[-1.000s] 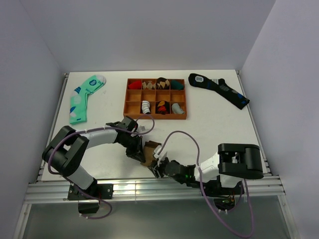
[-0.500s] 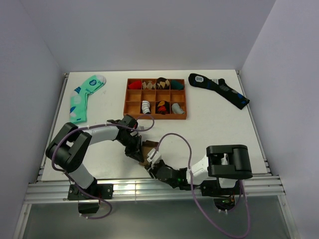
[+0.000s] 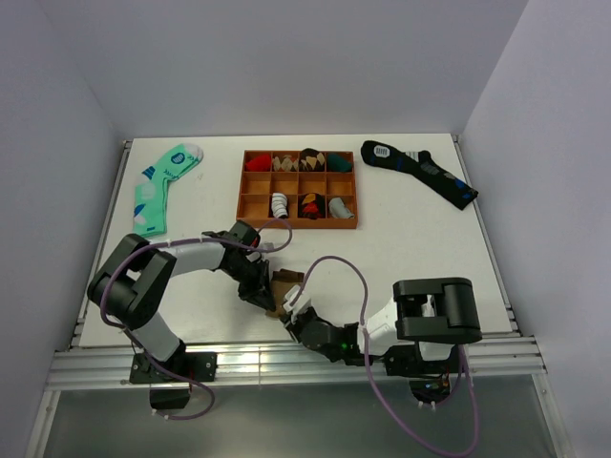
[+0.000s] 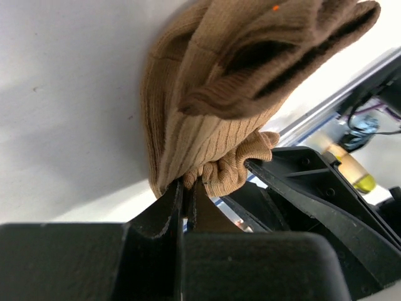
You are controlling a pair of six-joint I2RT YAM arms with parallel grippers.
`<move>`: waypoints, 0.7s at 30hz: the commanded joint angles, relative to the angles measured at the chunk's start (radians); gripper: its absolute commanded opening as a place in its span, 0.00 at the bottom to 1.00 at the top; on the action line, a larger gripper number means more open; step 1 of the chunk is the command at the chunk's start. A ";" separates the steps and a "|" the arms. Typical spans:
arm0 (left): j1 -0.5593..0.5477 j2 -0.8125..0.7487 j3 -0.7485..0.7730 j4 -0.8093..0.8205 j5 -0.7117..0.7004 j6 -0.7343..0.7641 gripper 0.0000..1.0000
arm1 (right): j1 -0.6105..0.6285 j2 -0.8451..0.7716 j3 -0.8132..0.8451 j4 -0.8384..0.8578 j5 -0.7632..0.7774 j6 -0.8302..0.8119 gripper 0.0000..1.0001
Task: Roll the socks
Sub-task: Roll the sock at the center of the board.
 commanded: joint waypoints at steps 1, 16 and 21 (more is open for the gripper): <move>-0.005 -0.004 -0.070 0.098 -0.012 -0.036 0.02 | 0.004 0.016 -0.058 -0.145 -0.108 0.064 0.23; -0.007 -0.239 -0.233 0.343 -0.156 -0.230 0.29 | -0.030 -0.097 0.037 -0.407 -0.298 0.259 0.09; -0.010 -0.398 -0.268 0.371 -0.259 -0.257 0.32 | -0.056 -0.130 0.064 -0.469 -0.390 0.305 0.08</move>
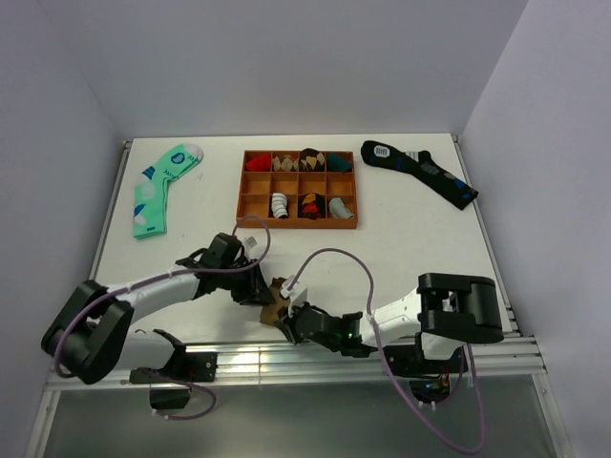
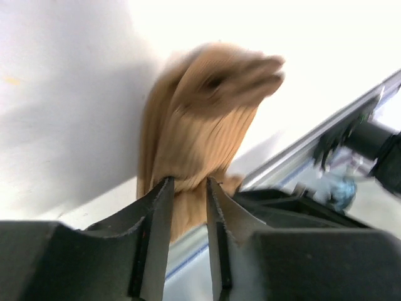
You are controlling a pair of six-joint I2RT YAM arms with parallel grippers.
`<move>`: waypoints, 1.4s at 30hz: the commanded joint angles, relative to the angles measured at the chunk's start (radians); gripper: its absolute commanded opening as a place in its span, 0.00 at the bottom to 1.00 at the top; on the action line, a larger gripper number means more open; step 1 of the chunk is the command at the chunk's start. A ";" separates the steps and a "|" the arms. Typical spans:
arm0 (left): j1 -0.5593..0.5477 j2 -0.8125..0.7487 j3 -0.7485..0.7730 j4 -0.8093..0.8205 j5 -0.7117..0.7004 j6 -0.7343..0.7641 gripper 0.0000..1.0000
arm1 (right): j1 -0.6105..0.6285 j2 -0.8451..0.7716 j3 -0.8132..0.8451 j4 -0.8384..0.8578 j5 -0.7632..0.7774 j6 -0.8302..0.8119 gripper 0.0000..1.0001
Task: Roll the socks
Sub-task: Roll the sock at the center of the board.
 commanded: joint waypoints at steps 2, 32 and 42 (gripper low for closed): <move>-0.003 -0.133 -0.023 0.082 -0.186 -0.045 0.34 | -0.017 -0.021 -0.007 -0.205 -0.227 0.102 0.08; -0.329 -0.682 -0.331 0.246 -0.756 -0.209 0.39 | -0.496 0.160 0.298 -0.716 -1.012 0.127 0.09; -0.435 -0.725 -0.427 0.389 -0.873 -0.184 0.41 | -0.577 0.232 0.518 -1.082 -1.078 -0.013 0.07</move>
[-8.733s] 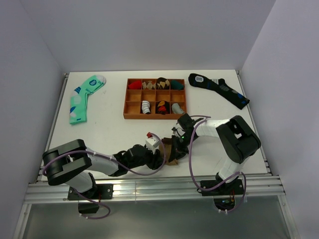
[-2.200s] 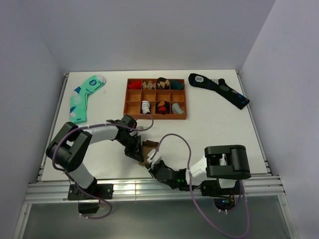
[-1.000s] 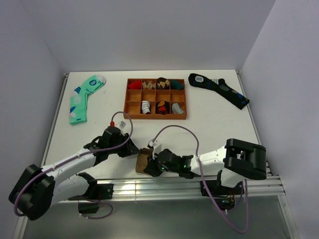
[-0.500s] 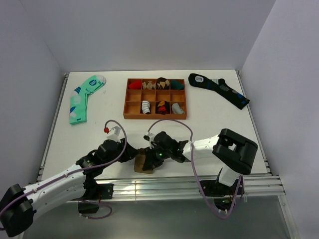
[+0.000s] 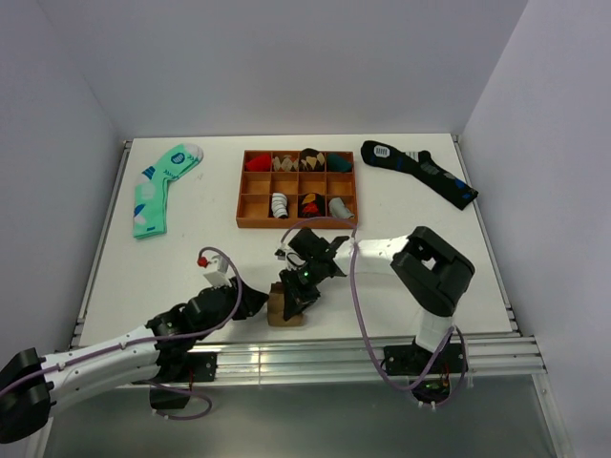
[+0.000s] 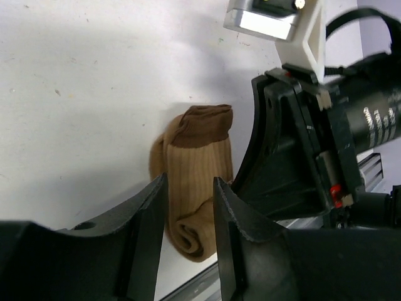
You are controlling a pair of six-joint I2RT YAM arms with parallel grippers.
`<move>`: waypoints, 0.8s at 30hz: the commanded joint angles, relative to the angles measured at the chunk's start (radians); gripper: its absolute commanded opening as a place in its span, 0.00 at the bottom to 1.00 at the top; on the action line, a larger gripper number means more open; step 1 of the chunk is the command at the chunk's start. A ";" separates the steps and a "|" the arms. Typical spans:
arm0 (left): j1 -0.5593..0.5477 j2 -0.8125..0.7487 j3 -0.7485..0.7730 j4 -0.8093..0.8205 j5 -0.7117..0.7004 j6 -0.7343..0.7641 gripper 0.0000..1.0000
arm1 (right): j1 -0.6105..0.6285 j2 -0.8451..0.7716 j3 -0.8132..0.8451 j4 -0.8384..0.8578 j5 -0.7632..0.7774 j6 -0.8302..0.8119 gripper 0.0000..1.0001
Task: Roll the socks
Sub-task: Roll the sock at the center of the board.
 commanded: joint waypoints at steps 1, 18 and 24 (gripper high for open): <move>-0.055 -0.015 -0.025 0.122 -0.089 0.015 0.41 | -0.024 0.044 0.064 -0.281 0.025 -0.098 0.07; -0.339 0.143 0.039 0.240 -0.339 0.206 0.49 | -0.092 0.187 0.258 -0.559 0.034 -0.247 0.07; -0.391 0.240 0.091 0.300 -0.366 0.297 0.59 | -0.102 0.194 0.269 -0.582 0.042 -0.273 0.07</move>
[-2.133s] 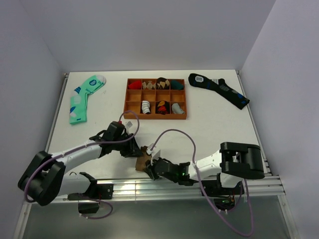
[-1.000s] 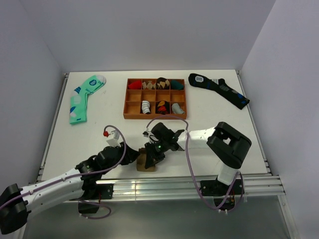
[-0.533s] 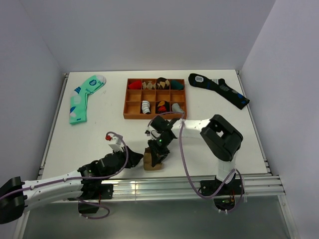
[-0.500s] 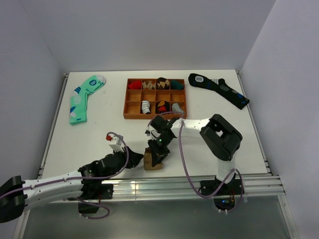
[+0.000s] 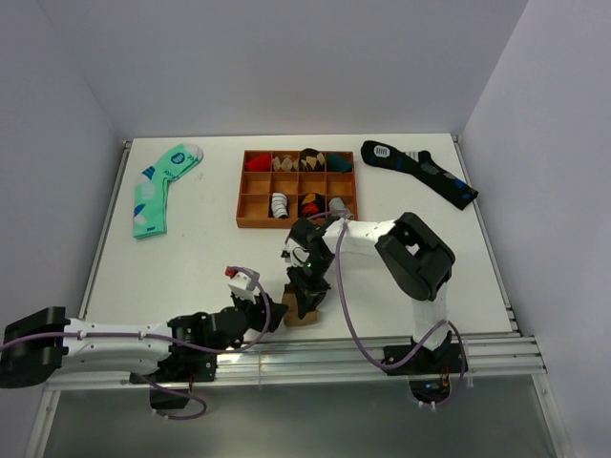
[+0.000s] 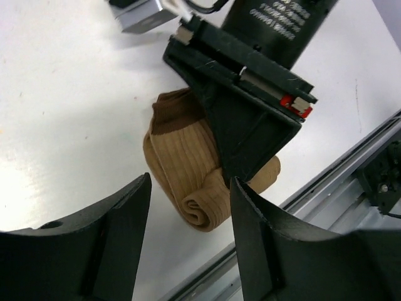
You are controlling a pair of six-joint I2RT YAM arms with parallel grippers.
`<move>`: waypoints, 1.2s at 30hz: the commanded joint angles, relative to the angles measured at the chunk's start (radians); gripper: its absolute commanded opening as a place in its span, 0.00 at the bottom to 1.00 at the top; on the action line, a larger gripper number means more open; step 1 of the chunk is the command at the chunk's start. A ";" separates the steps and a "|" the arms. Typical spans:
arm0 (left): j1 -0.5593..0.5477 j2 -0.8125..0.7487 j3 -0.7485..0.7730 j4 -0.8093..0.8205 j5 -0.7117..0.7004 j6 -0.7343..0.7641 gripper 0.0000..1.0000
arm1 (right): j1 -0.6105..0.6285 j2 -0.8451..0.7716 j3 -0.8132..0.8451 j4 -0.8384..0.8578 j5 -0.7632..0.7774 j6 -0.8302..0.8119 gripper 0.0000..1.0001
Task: Roll the socks
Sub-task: Roll the sock at the center of the board.
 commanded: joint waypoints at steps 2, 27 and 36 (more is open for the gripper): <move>-0.047 0.062 0.080 0.083 -0.070 0.114 0.57 | -0.012 0.029 0.024 -0.067 0.079 -0.056 0.07; -0.124 0.215 0.192 0.066 -0.006 0.204 0.59 | -0.044 0.051 -0.001 -0.045 0.039 -0.075 0.06; -0.124 0.194 -0.008 0.356 -0.009 0.166 0.61 | -0.046 0.057 -0.024 -0.034 0.044 -0.078 0.06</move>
